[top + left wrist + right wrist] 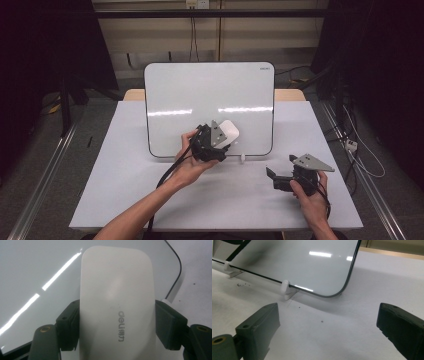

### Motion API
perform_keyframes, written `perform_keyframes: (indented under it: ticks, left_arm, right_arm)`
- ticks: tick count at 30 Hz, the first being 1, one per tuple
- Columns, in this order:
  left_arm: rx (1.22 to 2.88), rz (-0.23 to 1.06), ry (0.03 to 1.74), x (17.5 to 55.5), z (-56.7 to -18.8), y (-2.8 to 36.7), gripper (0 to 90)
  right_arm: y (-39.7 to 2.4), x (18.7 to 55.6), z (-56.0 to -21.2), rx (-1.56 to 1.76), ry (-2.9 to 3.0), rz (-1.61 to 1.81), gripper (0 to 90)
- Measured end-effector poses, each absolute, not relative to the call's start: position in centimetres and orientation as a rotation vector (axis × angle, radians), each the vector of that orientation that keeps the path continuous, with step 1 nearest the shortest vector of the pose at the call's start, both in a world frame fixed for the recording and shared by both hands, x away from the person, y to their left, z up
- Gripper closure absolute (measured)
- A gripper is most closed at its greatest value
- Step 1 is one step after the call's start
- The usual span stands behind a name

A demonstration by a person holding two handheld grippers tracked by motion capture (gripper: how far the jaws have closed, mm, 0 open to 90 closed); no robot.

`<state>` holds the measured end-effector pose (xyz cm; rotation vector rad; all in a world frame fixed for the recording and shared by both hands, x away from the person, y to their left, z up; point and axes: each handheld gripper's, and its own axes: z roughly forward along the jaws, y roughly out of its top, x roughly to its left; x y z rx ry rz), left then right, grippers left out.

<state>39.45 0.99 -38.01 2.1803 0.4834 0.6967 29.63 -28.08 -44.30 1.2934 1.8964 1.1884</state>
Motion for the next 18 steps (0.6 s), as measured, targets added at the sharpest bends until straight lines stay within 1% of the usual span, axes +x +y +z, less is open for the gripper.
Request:
perform_keyframes:
  ticks: [9,13,18]
  left_arm:
    - [2.137,0.708,0.525,39.8,-37.4,2.8,30.3]
    - [2.109,0.697,0.538,39.9,-37.0,3.9,30.3]
    - [2.094,0.716,0.548,39.9,-36.6,5.6,30.4]
  right_arm:
    - [-28.7,29.5,-44.3,1.298,1.879,1.192,4.4]
    - [-28.7,29.7,-44.3,1.304,1.880,1.190,4.5]
    - [-28.3,30.1,-44.5,1.317,1.894,1.172,4.5]
